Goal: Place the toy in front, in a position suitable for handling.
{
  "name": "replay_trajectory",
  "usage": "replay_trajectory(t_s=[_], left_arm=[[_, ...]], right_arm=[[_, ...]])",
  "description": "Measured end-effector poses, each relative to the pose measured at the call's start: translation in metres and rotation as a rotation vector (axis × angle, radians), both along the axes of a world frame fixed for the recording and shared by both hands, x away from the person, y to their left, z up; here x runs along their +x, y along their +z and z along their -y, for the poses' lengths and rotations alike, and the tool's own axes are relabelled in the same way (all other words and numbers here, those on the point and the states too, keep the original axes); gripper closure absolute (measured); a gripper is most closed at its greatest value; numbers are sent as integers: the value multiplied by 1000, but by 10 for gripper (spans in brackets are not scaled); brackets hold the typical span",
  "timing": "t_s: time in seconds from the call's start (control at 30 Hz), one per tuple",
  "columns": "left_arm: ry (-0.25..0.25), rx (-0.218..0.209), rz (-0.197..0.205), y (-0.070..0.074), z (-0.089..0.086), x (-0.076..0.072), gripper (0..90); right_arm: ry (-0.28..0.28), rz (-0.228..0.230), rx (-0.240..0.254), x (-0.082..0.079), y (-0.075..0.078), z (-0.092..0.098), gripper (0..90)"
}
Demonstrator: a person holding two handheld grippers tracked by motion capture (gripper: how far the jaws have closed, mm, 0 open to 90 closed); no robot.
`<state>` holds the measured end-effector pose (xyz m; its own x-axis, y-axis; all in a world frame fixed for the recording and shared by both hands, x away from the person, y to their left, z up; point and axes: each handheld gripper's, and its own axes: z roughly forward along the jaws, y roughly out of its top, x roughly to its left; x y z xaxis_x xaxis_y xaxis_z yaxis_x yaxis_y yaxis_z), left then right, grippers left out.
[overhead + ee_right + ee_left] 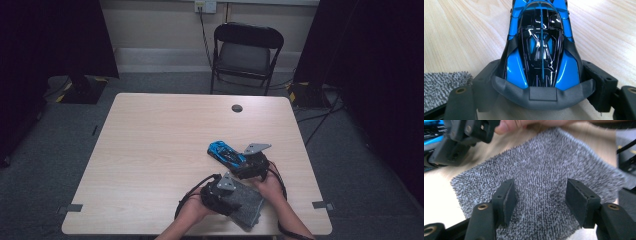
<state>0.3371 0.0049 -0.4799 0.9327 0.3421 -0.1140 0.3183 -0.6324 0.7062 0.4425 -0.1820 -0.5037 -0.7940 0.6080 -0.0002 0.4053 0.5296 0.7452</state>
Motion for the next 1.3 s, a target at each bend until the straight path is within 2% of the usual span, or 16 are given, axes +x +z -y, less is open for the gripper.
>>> replay_trajectory(t_s=[0.1, 0.2, 0.23, 0.27, 0.43, 0.57, 0.67, 0.8, 0.9, 1.0, 1.03, 1.1, 1.23, 1.3], left_arm=[[-20, 30, 7, -3, 0, 0, 408], [-9, 28, -12, -5, 0, 0, 423], [-6, 30, -6, -5, 1, 0, 450], [-18, 49, 15, -5, 1, -1, 450], [-20, 97, 25, -2, 6, -1, 499], [-10, 98, 24, -2, 5, 0, 564], [4, 105, 17, -1, 3, 2, 651], [10, 106, -1, 0, 2, 4, 715], [21, 89, -11, -1, 0, 4, 749], [47, 57, -50, -1, -6, 5, 773], [47, 57, -50, -1, -6, 5, 775], [67, 42, -69, 0, -14, 6, 779], [87, 49, -68, 3, -25, 8, 784], [122, 31, -76, 8, -38, 14, 787]], right_arm=[[0, 0, 0, 0, 0, 0, 236], [0, 0, 0, 0, 0, 0, 236], [0, 0, 0, 0, 0, 0, 237], [0, 0, 0, 0, 0, 0, 237], [-1, -1, 0, 0, 0, 0, 236], [-1, 0, 0, 0, 0, 0, 237], [-1, 0, 0, 0, 0, 0, 237], [0, 0, 0, 0, 0, 0, 237], [0, 0, 1, 0, 0, 0, 237], [-1, 0, 1, 0, 0, 0, 237], [-1, 0, 1, 0, 0, 0, 237], [-1, 1, 0, 0, 0, 0, 237], [-1, 0, 1, 0, 0, 0, 237], [-2, 1, 0, 0, 0, 0, 237]])
